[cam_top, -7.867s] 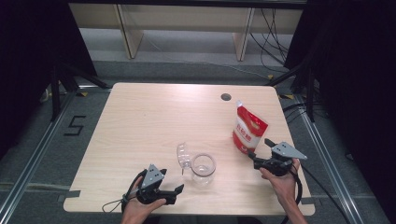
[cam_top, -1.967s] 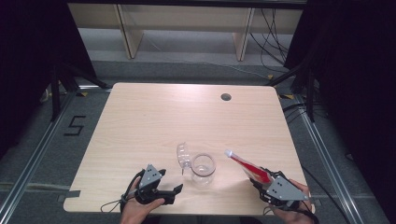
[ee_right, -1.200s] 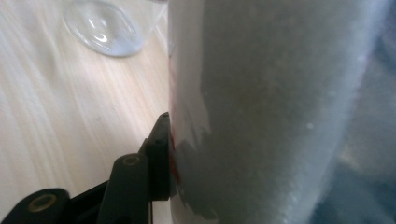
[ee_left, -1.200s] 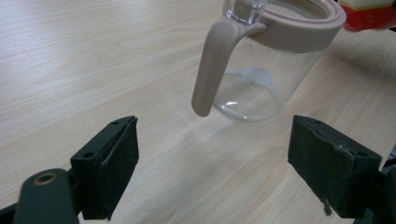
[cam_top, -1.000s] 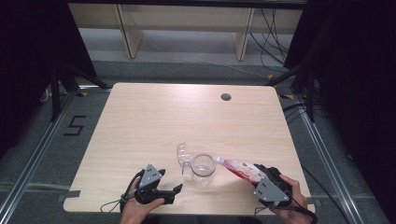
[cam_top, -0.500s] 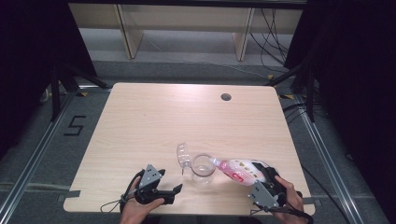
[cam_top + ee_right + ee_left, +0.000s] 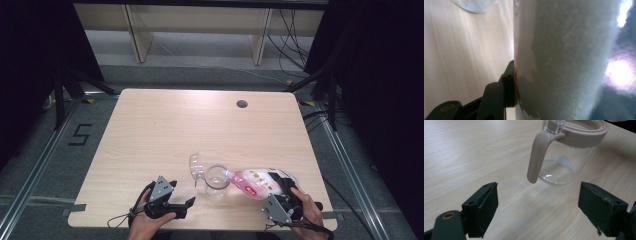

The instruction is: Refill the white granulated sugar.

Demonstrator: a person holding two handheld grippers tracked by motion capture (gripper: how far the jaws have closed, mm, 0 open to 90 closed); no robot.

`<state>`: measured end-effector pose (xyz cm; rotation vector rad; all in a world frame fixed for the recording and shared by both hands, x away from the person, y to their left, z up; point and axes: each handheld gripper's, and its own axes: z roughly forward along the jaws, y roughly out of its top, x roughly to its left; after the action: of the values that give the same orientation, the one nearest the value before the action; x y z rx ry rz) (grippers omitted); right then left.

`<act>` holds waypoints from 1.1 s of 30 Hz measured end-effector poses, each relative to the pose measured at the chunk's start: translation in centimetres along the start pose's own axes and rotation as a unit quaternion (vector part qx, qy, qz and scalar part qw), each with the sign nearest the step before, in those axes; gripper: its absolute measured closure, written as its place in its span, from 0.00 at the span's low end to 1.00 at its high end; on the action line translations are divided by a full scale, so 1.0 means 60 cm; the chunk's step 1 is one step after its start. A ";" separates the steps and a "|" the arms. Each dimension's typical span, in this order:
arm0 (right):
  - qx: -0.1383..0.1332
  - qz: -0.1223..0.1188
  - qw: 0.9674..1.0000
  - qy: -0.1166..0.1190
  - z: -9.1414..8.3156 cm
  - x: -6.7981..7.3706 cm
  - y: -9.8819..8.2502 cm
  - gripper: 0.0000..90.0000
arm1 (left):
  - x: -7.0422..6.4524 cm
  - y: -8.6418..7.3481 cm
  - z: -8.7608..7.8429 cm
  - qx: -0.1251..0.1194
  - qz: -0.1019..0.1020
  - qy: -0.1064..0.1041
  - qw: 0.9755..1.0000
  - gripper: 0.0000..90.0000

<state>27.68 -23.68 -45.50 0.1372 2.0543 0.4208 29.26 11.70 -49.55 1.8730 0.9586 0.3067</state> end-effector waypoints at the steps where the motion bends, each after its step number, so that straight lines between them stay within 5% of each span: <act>1: -0.003 -0.013 1.000 -0.004 0.002 -0.002 0.000 0.59 | 0.002 0.001 -0.001 -0.001 0.011 0.008 1.000 0.18; 4: 0.004 -0.013 1.000 -0.009 0.000 0.000 0.002 0.59 | -0.003 -0.002 0.002 0.001 -0.012 -0.009 1.000 0.18; 5: -0.001 -0.047 0.999 -0.017 0.002 -0.006 0.004 0.59 | -0.004 -0.002 0.001 0.003 -0.008 0.000 1.000 0.18; 6: 0.004 -0.029 0.999 -0.022 0.001 -0.001 0.004 0.59 | -0.006 -0.002 0.002 0.003 -0.018 -0.012 1.000 0.18; 8: 0.004 -0.032 0.999 -0.022 0.000 -0.002 0.004 0.59 | 0.000 0.001 0.001 0.001 0.016 0.011 1.000 0.18; 9: -0.001 -0.056 0.998 -0.025 0.000 -0.007 0.006 0.60 | -0.002 0.000 0.002 0.000 0.009 0.009 1.000 0.18; 11: 0.002 -0.057 0.998 -0.027 -0.001 -0.008 0.007 0.60 | -0.004 -0.003 0.002 0.005 -0.005 -0.011 1.000 0.18; 12: 0.008 -0.042 0.999 -0.025 -0.002 -0.005 0.006 0.60 | -0.004 -0.002 0.002 0.002 -0.003 0.003 1.000 0.18; 15: 0.008 -0.047 0.998 -0.032 -0.003 -0.007 0.007 0.60 | 0.000 0.001 0.000 0.001 0.017 0.011 1.000 0.18; 16: 0.005 -0.070 0.997 -0.036 -0.003 -0.012 0.009 0.60 | 0.000 0.001 0.001 0.001 0.014 0.011 1.000 0.18; 18: 0.006 -0.073 0.997 -0.038 -0.003 -0.013 0.010 0.60 | -0.006 -0.002 0.003 0.002 -0.008 -0.007 1.000 0.18; 20: 0.015 -0.058 0.997 -0.040 -0.004 -0.008 0.010 0.60 | -0.002 0.000 0.001 0.001 0.015 0.010 1.000 0.18; 21: 0.005 -0.117 0.992 -0.049 -0.003 -0.019 0.016 0.60 | -0.003 0.000 0.002 0.002 0.014 0.009 1.000 0.18; 22: 0.017 -0.081 0.995 -0.048 -0.005 -0.010 0.015 0.60 | -0.003 0.000 0.002 0.003 0.020 0.010 1.000 0.18; 24: 0.001 -0.152 0.987 -0.053 -0.003 -0.022 0.024 0.60 | -0.003 0.000 0.002 0.005 0.019 0.009 1.000 0.18; 25: 0.018 -0.089 0.995 -0.051 -0.004 -0.008 0.020 0.60 | -0.003 0.000 0.002 0.004 0.020 0.009 1.000 0.18; 28: 0.012 -0.139 0.989 -0.056 0.000 -0.015 0.028 0.60 | -0.003 -0.001 0.001 0.003 0.019 0.010 1.000 0.18; 29: 0.016 -0.105 0.993 -0.051 0.001 -0.008 0.025 0.60 | -0.005 -0.002 0.002 0.003 0.007 0.007 1.000 0.18; 33: 0.016 -0.121 0.991 -0.052 0.003 -0.009 0.030 0.60 | -0.003 -0.001 0.001 0.004 0.018 0.008 1.000 0.18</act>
<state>27.95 -22.11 -44.53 -0.0703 1.9469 0.2258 29.17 11.54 -49.61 1.8988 0.9393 0.3417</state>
